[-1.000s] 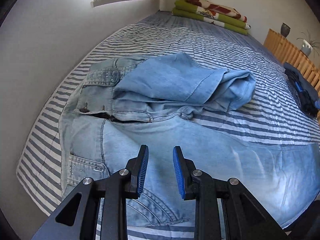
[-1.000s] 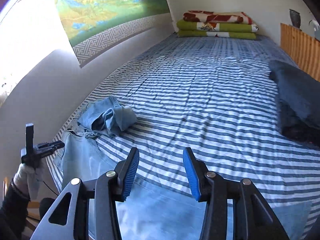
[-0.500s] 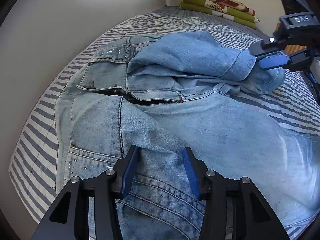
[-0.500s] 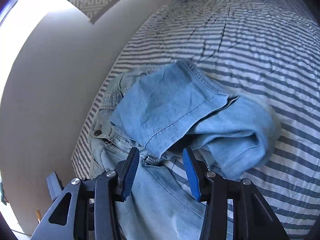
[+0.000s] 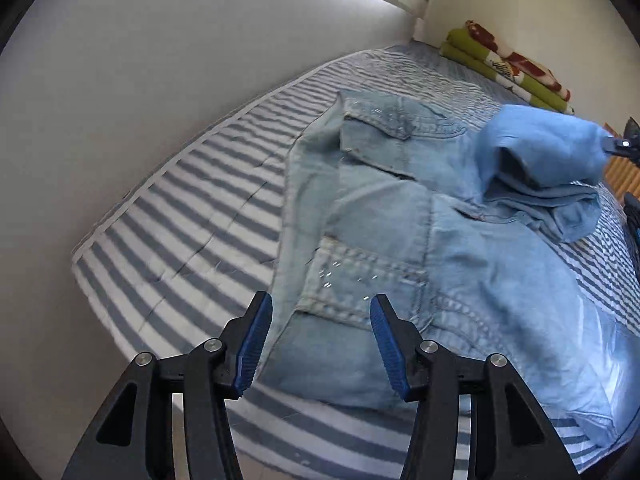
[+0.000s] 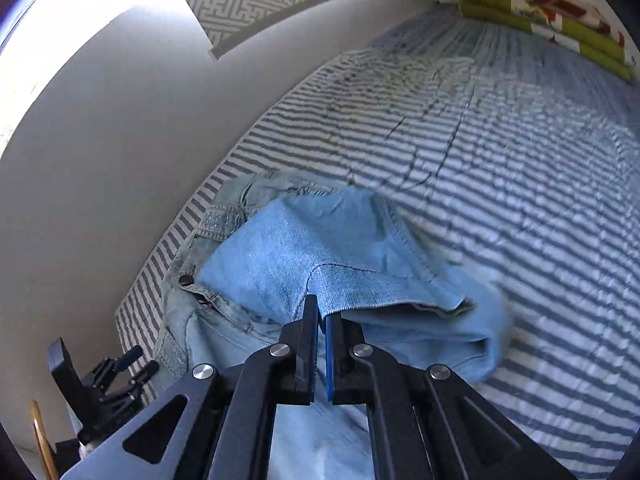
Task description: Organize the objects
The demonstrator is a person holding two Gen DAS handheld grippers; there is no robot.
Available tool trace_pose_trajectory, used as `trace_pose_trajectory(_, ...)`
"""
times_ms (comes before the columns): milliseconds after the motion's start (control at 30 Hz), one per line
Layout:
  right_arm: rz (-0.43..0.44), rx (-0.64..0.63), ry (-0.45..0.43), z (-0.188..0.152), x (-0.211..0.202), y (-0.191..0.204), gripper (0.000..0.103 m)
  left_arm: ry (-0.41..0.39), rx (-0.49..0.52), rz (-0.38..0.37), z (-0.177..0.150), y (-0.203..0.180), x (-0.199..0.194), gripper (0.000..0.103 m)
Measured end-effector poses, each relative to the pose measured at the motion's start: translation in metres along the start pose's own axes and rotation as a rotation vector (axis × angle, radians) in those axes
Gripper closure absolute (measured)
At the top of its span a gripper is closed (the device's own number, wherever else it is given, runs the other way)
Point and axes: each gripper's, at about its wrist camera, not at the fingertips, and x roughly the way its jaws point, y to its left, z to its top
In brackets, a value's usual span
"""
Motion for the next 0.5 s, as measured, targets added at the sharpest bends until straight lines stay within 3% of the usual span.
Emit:
trace_pose_trajectory(233,-0.267,0.022,-0.099,0.004,-0.118,-0.092,0.1,-0.014,0.044,0.005,0.005,-0.013,-0.007,0.048)
trace_pose_trajectory(500,-0.544,0.167,-0.144,-0.067,-0.239,-0.217,0.1,-0.054,0.198,-0.089,0.03,-0.1,-0.025,0.048)
